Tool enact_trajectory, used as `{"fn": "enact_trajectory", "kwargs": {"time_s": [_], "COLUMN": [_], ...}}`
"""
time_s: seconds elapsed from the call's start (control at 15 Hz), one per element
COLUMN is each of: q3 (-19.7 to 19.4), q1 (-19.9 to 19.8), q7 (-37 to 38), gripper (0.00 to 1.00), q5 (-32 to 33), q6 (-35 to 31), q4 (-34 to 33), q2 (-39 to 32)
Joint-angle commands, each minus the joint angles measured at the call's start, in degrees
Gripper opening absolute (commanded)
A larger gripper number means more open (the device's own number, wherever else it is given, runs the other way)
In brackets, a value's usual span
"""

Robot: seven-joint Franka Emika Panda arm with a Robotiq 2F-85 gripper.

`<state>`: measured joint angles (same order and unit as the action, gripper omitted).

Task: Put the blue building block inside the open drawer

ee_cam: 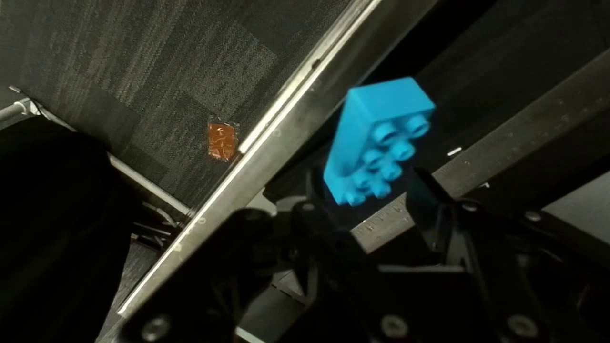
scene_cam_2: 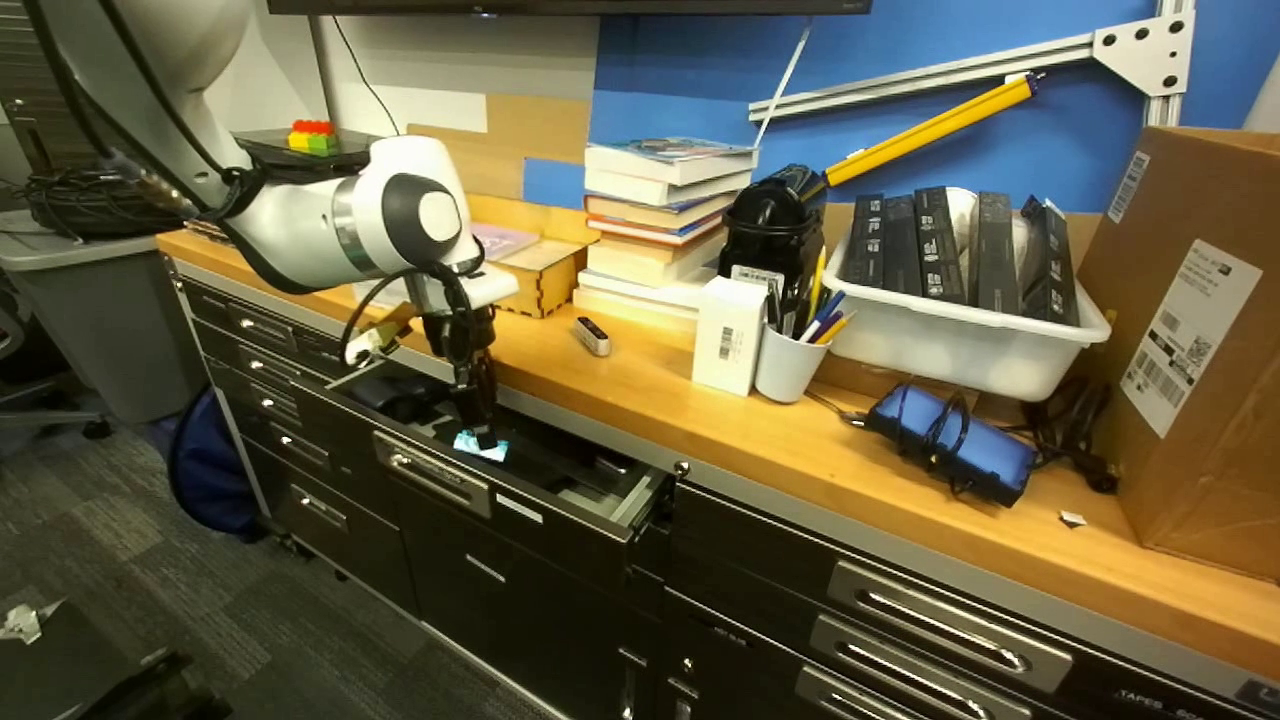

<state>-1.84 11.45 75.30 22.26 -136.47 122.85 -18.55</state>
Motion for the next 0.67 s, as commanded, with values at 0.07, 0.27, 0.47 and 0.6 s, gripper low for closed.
{"fn": "enact_trajectory", "kwargs": {"time_s": [0.07, 0.27, 0.47, 0.6], "q3": [-0.55, 0.24, 0.88, 0.96], "q1": [-0.3, -2.01, -4.36, -5.84], "q7": [0.37, -4.37, -12.78, -19.69], "gripper": [0.91, 1.0, 1.0, 1.0], "q5": [-0.77, -3.33, -7.57, -10.39], "q6": [0.42, 2.0, 3.68, 4.46], "q4": [0.82, 4.68, 8.25, 10.11], "q2": [1.31, 4.94, 9.04, 11.39]}}
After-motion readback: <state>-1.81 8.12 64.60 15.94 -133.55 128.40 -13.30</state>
